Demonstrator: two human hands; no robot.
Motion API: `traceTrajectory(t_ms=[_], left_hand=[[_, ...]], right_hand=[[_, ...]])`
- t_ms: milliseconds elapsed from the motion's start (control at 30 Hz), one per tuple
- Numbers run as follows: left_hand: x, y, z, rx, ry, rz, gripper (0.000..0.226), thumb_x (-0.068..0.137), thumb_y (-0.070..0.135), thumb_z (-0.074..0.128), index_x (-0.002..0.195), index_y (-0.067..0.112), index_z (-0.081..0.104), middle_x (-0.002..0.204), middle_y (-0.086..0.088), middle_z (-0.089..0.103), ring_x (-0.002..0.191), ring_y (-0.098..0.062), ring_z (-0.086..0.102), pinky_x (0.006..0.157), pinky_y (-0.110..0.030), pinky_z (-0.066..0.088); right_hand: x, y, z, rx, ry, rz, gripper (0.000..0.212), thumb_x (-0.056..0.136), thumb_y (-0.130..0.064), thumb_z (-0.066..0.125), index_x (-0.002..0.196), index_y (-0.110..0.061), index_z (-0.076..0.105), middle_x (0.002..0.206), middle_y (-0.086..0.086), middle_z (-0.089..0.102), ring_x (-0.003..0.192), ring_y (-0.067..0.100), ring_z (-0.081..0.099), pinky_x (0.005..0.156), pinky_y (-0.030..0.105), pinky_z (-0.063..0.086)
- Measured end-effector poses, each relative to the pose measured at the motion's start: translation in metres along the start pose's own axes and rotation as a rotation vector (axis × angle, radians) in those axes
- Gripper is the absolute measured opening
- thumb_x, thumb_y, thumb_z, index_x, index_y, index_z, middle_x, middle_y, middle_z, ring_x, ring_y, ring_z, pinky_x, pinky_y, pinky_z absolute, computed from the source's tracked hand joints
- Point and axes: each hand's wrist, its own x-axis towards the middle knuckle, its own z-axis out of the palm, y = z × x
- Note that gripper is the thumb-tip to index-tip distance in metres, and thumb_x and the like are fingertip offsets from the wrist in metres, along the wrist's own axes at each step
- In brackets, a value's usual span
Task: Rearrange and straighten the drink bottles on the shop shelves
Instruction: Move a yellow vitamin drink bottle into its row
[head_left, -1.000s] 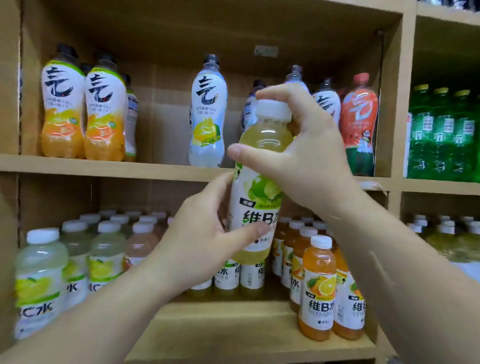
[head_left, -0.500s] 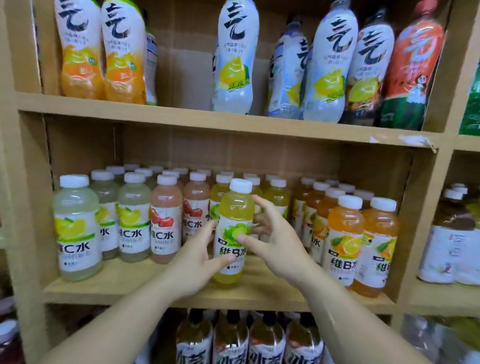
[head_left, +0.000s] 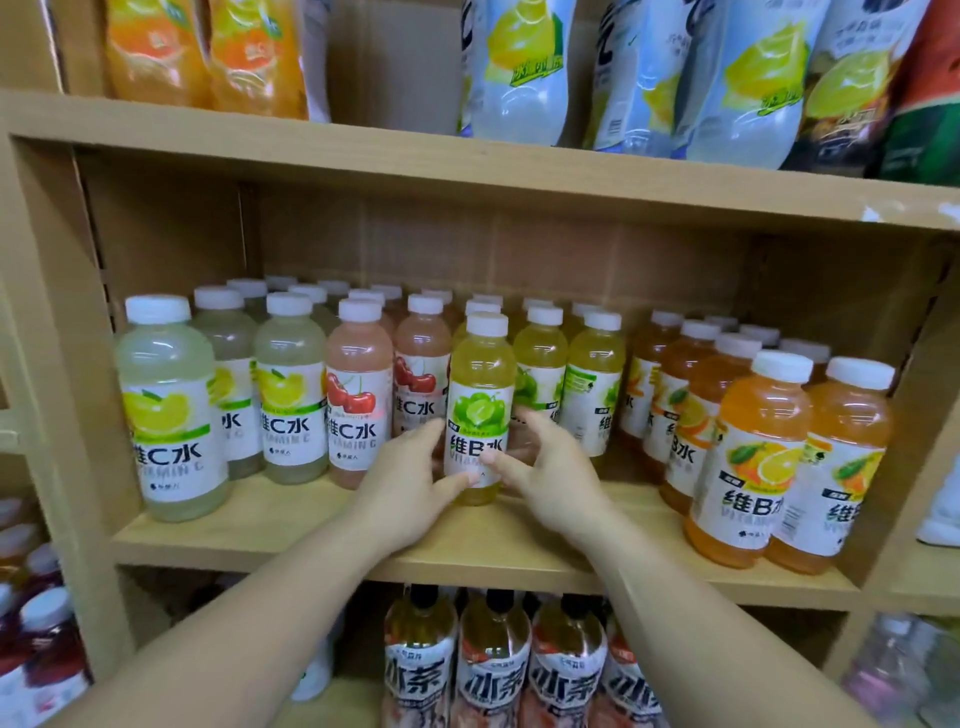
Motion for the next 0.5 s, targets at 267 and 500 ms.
traceTrajectory(t_ms=[267,500], left_hand=[[0.008,-0.001,0.011,0.21,0.05,-0.045,0.041,0.084,0.046,0.077,0.111,0.024,0.056,0.107,0.002,0.068,0.089,-0.015,0.061,0.071,-0.028,0.04],[-0.01,0.018,-0.004,0.117,0.265,-0.007,0.064,0.082,0.043,0.082,0.136,0.019,0.057,0.117,0.006,0.059,0.089,-0.007,0.059,0.083,-0.034,0.055]], right_hand=[[0.002,0.017,0.009,-0.005,0.074,0.015,0.057,0.091,-0.033,0.077,0.144,-0.03,0.057,0.105,-0.016,0.072,0.093,-0.003,0.065,0.085,0.021,0.052],[-0.01,-0.009,-0.003,-0.089,0.212,-0.009,0.05,0.09,-0.041,0.076,0.135,-0.025,0.061,0.113,-0.008,0.07,0.099,0.003,0.065,0.09,0.031,0.056]])
